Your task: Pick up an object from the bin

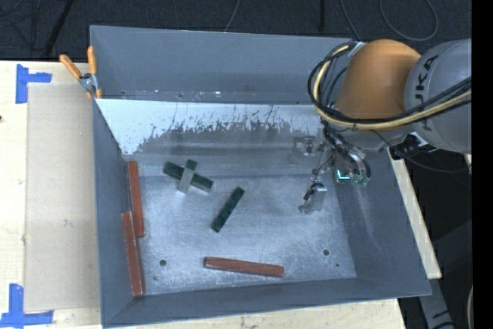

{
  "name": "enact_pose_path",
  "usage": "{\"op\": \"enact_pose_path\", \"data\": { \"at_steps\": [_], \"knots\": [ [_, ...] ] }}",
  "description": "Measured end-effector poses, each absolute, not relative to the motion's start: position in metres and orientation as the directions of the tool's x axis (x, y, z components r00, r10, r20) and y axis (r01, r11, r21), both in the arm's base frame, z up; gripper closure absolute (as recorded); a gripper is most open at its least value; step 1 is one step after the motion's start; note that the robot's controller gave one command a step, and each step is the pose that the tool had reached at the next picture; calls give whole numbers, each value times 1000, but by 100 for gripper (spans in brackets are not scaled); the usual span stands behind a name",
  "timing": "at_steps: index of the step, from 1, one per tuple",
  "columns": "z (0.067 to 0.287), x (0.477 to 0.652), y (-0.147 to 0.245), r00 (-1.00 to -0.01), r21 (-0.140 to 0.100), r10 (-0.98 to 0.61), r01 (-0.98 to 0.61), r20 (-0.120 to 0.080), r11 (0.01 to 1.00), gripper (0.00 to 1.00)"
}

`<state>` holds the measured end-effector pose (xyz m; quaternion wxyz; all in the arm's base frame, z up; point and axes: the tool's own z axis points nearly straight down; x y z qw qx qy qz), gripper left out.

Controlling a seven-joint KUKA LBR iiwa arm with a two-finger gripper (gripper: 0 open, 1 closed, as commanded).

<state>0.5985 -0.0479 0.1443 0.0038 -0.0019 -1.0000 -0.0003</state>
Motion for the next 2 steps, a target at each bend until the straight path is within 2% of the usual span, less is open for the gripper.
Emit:
{"op": "enact_pose_path", "data": {
  "at_steps": [1,2],
  "knots": [
    [75,482,-11,-995,2,-95,-95,8,995,0],
    [77,485,-12,-995,0,-98,-98,1,995,100]
  ]
}}
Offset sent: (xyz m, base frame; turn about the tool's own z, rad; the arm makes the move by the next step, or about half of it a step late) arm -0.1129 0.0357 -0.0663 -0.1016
